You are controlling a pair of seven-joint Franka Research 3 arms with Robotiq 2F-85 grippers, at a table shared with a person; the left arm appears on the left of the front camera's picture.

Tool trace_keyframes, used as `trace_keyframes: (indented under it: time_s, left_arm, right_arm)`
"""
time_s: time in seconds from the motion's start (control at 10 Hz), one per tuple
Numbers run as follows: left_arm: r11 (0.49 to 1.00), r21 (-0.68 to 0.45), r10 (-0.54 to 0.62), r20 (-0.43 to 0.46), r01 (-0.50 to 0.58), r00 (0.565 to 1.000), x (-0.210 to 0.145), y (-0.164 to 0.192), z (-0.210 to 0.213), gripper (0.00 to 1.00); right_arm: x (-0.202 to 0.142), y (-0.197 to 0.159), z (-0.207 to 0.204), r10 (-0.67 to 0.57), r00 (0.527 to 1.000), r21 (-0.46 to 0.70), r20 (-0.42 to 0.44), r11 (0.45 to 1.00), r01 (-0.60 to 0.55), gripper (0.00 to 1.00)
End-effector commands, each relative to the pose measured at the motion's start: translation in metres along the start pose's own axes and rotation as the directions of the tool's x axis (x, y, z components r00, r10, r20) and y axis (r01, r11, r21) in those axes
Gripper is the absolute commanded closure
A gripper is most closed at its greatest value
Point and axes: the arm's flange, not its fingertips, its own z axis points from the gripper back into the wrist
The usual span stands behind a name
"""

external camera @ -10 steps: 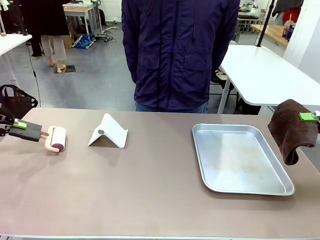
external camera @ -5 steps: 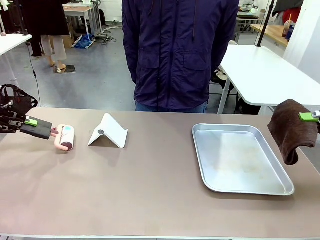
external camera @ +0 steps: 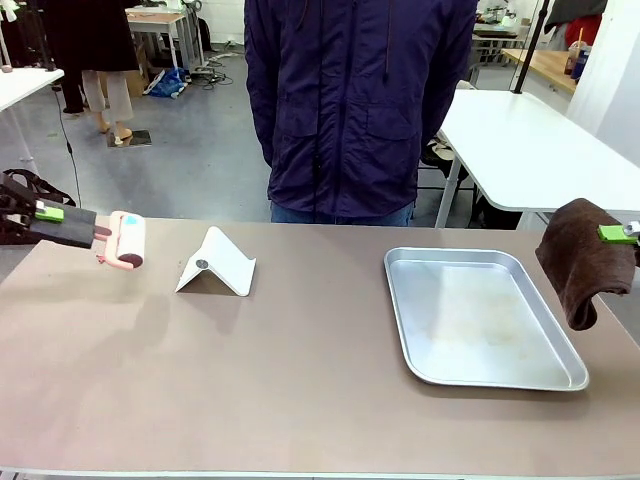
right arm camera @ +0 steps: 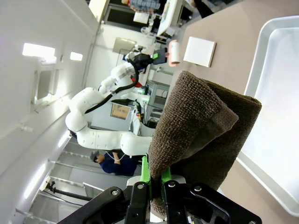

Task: Clean the surface of the table.
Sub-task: Clean the area not pointed to by the person.

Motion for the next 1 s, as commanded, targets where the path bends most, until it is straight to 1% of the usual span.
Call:
trace_keyframes:
  time_s: [0.0, 0.1, 0.3, 0.4, 0.5, 0.6, 0.7, 0.8, 0.9]
  left_arm:
    - [0.997, -0.054, -0.05, 0.051, 0.053, 0.997, -0.019, -0.004, 0.026, 0.78]
    - [0.997, -0.049, -0.05, 0.059, 0.053, 0.997, -0.024, -0.003, 0.045, 0.78]
    - [0.999, -0.024, -0.023, 0.054, 0.025, 0.998, -0.034, 0.009, 0.08, 0.78]
    - [1.0, -0.012, -0.008, 0.089, 0.009, 0.996, -0.039, 0.017, 0.097, 0.78]
    - [1.0, -0.017, 0.014, 0.106, -0.012, 0.994, -0.046, 0.027, 0.115, 0.78]
    - [0.999, -0.016, 0.039, 0.112, -0.037, 0.993, -0.051, 0.035, 0.129, 0.78]
    - [0.998, -0.012, 0.067, 0.138, -0.066, 0.988, -0.056, 0.044, 0.139, 0.78]
    - [0.996, -0.021, 0.092, 0.154, -0.09, 0.984, -0.06, 0.051, 0.147, 0.78]
    - [0.994, -0.005, 0.106, 0.158, -0.107, 0.982, -0.062, 0.058, 0.151, 0.78]
  right_arm:
    - [0.003, 0.003, 0.001, 0.017, 1.0, 0.01, 0.007, 1.0, -0.017, 0.9]
    - [0.003, 0.003, 0.001, 0.017, 1.0, 0.01, 0.007, 1.0, -0.017, 0.9]
    - [0.003, 0.003, 0.001, 0.017, 1.0, 0.01, 0.007, 1.0, -0.017, 0.9]
    - [0.003, 0.003, 0.001, 0.017, 1.0, 0.01, 0.007, 1.0, -0.017, 0.9]
    - [0.003, 0.003, 0.001, 0.017, 1.0, 0.01, 0.007, 1.0, -0.017, 0.9]
    - [0.003, 0.003, 0.001, 0.017, 1.0, 0.01, 0.007, 1.0, -0.017, 0.9]
    - [0.003, 0.003, 0.001, 0.017, 1.0, 0.01, 0.007, 1.0, -0.017, 0.9]
    - [0.003, 0.003, 0.001, 0.017, 1.0, 0.01, 0.007, 1.0, -0.017, 0.9]
    - [0.003, 0.003, 0.001, 0.017, 1.0, 0.01, 0.007, 1.0, -0.017, 0.9]
